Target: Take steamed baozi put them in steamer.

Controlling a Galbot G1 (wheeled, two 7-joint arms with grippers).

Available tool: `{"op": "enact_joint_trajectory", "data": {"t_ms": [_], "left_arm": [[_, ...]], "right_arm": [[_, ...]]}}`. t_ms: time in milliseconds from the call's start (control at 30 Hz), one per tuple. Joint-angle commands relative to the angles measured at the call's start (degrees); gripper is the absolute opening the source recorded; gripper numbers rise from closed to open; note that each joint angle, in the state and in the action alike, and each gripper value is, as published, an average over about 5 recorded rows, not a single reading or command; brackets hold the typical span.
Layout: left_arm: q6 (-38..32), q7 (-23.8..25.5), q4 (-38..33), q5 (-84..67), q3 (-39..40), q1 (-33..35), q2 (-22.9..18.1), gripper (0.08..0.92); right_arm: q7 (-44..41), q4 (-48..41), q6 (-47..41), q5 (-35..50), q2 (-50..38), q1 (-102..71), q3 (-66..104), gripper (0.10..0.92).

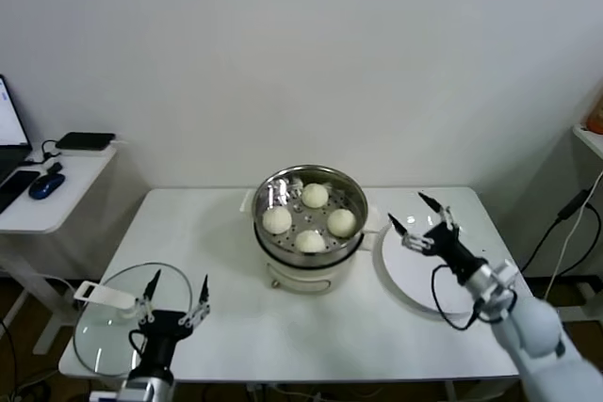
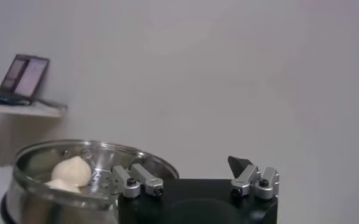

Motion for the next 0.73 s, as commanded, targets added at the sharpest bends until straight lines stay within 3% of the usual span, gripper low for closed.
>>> {"op": "enact_joint_trajectory", "data": {"t_ms": [33,733], "left_arm": [[0.5,0.4,1.1,-1.0,-0.4,-1.6,0.5,0.823],[-0.8,2.3,1.7,-1.2,-1.3,-0.1,0.5,0.823]], "right_arm": [[6.1,5.9,8.5,-4.5,19.9,-21.8,10.4,0.823],[7.2,3.2,8.5,-1.0,21.4,-21.0,9.7,0.823]]}}
